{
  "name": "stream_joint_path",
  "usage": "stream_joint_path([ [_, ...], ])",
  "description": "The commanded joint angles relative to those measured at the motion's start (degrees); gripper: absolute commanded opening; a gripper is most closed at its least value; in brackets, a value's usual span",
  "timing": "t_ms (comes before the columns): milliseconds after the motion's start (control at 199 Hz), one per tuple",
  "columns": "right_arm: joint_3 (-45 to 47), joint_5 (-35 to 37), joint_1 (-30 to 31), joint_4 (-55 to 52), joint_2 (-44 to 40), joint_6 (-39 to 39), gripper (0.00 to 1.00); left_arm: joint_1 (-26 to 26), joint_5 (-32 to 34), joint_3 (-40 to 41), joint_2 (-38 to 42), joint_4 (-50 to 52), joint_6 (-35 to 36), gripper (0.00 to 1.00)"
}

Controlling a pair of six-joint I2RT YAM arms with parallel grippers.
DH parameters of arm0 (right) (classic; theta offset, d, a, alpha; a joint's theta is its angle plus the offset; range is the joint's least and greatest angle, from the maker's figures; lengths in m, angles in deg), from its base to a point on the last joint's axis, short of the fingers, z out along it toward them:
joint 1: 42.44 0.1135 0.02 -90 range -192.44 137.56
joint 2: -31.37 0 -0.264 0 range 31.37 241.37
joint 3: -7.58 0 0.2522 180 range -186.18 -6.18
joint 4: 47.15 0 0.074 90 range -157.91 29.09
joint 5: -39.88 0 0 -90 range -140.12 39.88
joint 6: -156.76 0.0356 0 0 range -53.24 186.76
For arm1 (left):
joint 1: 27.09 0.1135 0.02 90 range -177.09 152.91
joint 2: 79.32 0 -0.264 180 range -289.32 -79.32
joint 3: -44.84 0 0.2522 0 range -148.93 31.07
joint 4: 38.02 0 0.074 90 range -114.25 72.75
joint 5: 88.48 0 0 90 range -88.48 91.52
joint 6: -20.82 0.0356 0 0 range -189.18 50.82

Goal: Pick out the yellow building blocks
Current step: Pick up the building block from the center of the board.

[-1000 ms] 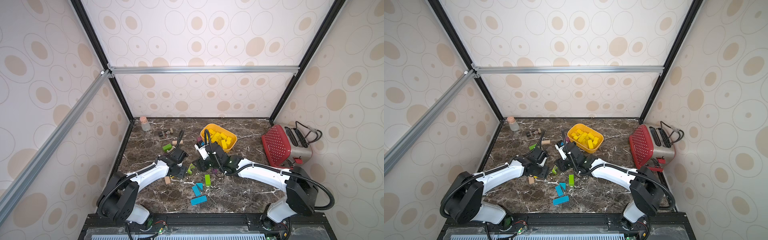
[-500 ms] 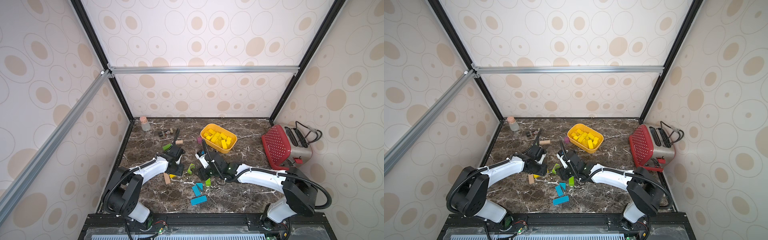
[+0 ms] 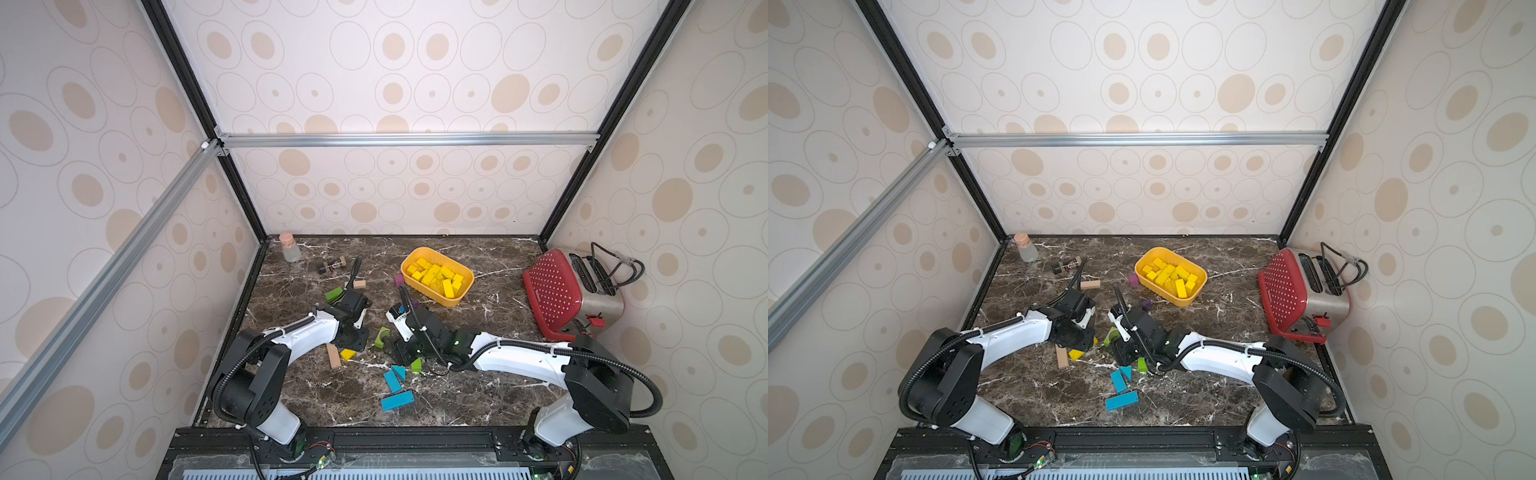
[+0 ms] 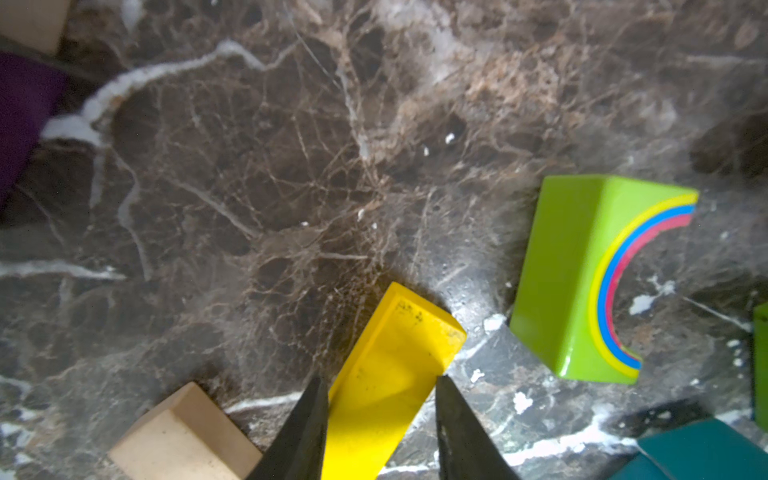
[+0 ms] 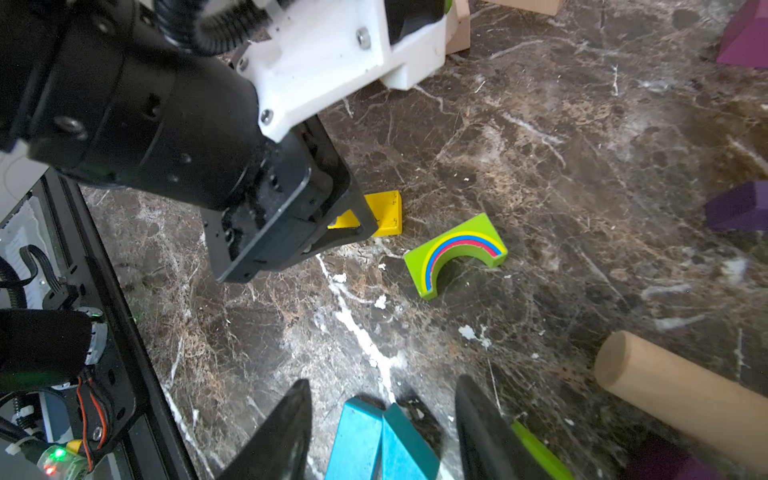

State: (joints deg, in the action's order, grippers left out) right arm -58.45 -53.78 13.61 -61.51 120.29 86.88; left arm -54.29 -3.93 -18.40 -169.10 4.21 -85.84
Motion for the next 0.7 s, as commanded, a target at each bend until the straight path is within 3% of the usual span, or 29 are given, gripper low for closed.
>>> stream_joint_path([
  [0, -0.1, 1.4, 0.4, 0.4, -0.4, -0.6, 0.56, 0.1, -1.4, -2.3, -1.5, 1.4, 0.6, 0.37],
  [141, -0.1, 1.6, 0.5, 0.2, -0.4, -1.0, 0.56, 0.1, -2.1, -2.7, -2.3, 1.4, 0.4, 0.33],
  [698, -0.3, 2.6, 0.5, 1.0, 0.9, -0.8, 0.56, 0.1, -0.9, -3.0, -4.0, 2.4, 0.1, 0.35],
])
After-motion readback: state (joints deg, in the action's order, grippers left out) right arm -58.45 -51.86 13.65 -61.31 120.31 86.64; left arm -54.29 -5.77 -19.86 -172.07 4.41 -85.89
